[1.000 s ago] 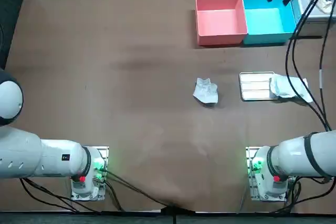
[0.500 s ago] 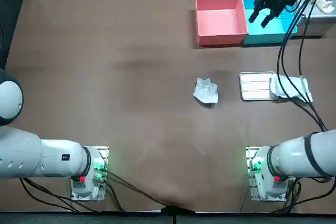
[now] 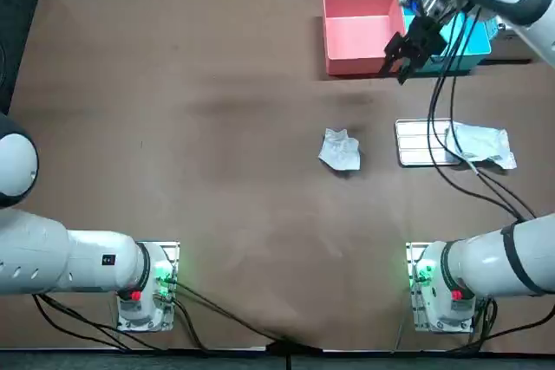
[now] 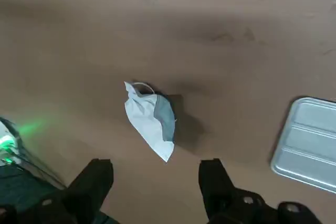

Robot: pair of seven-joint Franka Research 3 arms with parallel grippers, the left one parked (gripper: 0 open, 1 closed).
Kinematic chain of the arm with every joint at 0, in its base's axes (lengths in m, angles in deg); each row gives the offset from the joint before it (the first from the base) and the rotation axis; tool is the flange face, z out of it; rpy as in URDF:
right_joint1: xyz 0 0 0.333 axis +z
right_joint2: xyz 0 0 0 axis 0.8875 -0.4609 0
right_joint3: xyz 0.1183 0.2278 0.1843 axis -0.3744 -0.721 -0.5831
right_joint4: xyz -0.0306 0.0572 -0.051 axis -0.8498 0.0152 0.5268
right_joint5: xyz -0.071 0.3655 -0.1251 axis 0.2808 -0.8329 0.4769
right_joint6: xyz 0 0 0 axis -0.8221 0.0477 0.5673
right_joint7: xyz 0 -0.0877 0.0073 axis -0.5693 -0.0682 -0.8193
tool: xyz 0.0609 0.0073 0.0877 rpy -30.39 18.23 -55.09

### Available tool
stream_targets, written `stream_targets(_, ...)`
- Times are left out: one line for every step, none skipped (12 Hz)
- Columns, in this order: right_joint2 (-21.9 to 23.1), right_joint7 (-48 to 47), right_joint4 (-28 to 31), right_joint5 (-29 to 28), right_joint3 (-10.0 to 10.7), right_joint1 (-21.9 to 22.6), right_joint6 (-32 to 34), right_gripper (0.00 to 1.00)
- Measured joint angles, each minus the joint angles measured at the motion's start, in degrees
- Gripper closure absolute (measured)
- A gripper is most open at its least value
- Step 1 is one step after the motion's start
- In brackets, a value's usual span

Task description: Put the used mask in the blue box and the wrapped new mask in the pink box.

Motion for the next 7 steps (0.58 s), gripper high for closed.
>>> stream_targets(0.0, 0.01, 1.85, -0.19, -0.02, 1.59, -1.79, 0.0)
stream_targets(-0.01, 0.01, 3.73, -0.29, -0.04, 3.45, -4.17, 0.0)
stream_targets(-0.08, 0.0, 5.75, -0.36, -0.07, 5.43, -6.62, 0.0)
stream_targets(-0.34, -0.02, 7.64, -0.39, -0.09, 7.15, -8.4, 0.0)
stream_targets(-0.79, -0.02, 9.15, -0.4, -0.1, 8.45, -9.52, 0.0)
stream_targets(-1.44, -0.02, 10.07, -0.4, -0.1, 9.29, -10.15, 0.0)
stream_targets(-2.28, -0.02, 10.56, -0.6, -0.1, 9.77, -10.64, 0.0)
